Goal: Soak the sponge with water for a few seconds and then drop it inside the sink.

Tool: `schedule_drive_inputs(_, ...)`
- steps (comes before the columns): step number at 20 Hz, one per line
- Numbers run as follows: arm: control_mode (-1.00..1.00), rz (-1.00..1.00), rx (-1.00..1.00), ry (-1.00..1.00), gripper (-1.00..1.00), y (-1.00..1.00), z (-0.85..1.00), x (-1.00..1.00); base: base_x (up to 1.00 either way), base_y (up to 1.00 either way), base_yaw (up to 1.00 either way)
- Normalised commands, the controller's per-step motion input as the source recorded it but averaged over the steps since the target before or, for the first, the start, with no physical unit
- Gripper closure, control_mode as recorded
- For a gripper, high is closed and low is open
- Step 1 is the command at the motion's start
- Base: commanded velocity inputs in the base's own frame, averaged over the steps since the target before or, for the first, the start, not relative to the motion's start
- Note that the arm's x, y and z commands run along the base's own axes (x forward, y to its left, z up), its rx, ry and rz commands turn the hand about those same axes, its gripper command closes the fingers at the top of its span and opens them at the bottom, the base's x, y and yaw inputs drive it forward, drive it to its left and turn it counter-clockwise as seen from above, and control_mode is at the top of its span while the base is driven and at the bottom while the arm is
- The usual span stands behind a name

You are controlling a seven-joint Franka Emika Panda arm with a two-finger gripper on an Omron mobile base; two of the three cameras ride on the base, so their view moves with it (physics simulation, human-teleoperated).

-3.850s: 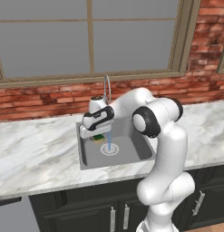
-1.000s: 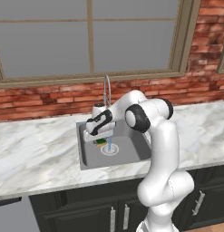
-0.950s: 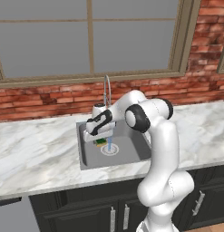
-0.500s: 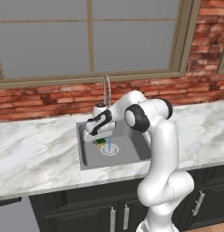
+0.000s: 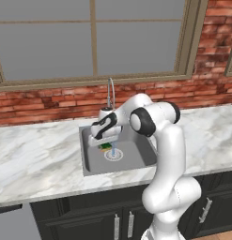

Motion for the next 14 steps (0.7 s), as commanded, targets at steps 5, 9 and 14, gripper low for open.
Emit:
schedule_drive_inputs(5,-1.0,-0.07,0.0,0.0,1.0,-0.33,0.0,-0.12,0.0,0.0,0.0)
schedule_drive_inputs(9,-1.0,-0.05,0.0,0.0,1.0,-0.14,-0.18,-0.17,0.0,0.0,0.0)
schedule_drive_inputs(14,-1.0,-0.04,0.0,0.0,1.0,-0.02,-0.5,-0.21,0.0,0.0,0.0)
